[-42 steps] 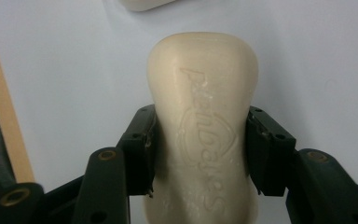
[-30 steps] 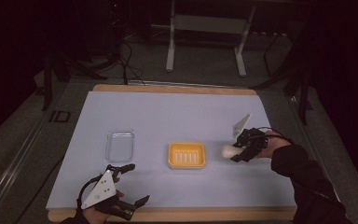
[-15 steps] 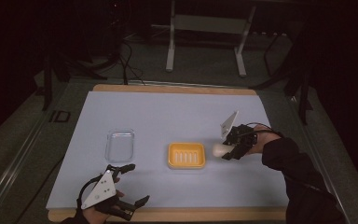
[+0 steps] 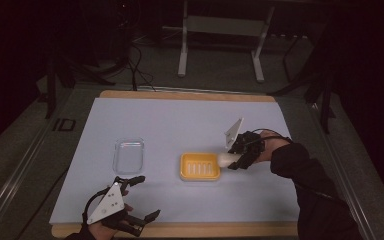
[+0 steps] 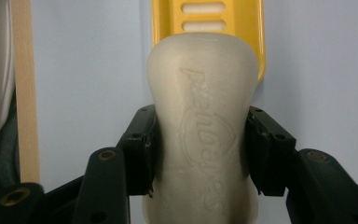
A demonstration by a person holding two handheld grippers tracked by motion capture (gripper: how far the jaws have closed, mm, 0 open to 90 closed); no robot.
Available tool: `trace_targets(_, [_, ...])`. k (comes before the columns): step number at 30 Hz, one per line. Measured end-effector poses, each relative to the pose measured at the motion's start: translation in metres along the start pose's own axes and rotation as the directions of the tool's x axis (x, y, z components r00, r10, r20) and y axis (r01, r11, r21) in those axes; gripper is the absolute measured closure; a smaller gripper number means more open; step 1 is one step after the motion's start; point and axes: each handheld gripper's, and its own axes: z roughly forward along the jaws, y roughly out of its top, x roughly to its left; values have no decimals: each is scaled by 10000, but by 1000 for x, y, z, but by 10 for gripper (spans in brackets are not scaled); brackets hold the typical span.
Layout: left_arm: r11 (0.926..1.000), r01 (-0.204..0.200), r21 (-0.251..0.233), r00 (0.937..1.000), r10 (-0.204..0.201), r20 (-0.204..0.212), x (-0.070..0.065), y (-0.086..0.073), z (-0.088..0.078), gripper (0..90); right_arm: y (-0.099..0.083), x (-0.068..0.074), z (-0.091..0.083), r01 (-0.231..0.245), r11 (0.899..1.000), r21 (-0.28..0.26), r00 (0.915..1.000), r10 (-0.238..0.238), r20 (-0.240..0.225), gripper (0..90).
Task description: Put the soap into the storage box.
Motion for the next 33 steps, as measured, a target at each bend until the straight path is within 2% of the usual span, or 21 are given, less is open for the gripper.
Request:
trace_targets(8, [10000,-17,9,10000,17,14,0,0,0,7,18,0,6,399,9990,-181,9992,-400,-51,496])
trace_targets(21, [10000,-27,32,10000,27,52,0,0,1,7,40,-1,12,898,9910,-992,9951,-934,-318,495])
trace_targets(28, [10000,-31,42,10000,30,65,0,0,1,7,47,-3,13,1005,9774,-1861,9935,-1085,-333,496])
trace_targets(33, [10000,-12,9,10000,12,63,0,0,1,7,50,-7,18,861,9695,-2295,9941,-990,-450,496])
